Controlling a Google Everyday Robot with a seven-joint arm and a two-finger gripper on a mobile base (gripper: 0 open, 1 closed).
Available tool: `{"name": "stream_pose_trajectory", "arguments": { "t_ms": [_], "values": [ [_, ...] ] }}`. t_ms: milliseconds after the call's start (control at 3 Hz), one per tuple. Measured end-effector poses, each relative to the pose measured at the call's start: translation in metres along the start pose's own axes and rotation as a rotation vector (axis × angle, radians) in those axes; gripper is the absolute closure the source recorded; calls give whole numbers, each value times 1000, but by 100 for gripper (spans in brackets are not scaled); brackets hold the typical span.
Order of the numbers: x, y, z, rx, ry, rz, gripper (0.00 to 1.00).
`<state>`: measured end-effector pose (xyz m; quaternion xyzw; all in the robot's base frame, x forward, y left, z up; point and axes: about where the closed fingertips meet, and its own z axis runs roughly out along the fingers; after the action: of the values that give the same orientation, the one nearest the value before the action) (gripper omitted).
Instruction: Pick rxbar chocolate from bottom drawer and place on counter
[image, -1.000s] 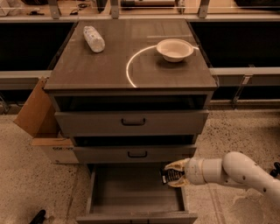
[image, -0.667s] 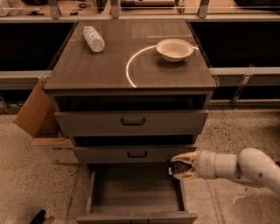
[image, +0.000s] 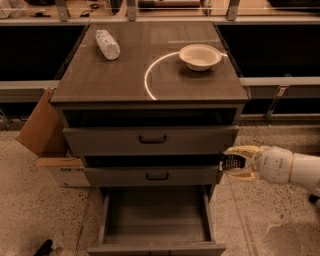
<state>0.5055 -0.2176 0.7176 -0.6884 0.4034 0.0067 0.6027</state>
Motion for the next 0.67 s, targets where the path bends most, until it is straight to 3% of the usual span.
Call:
{"name": "stream_pose_trajectory", "arguments": {
  "t_ms": [333,667],
  "values": [
    [0,0,0,0,0,0,100],
    [-19,-31,-1,50,-59,-12,100]
  ]
}}
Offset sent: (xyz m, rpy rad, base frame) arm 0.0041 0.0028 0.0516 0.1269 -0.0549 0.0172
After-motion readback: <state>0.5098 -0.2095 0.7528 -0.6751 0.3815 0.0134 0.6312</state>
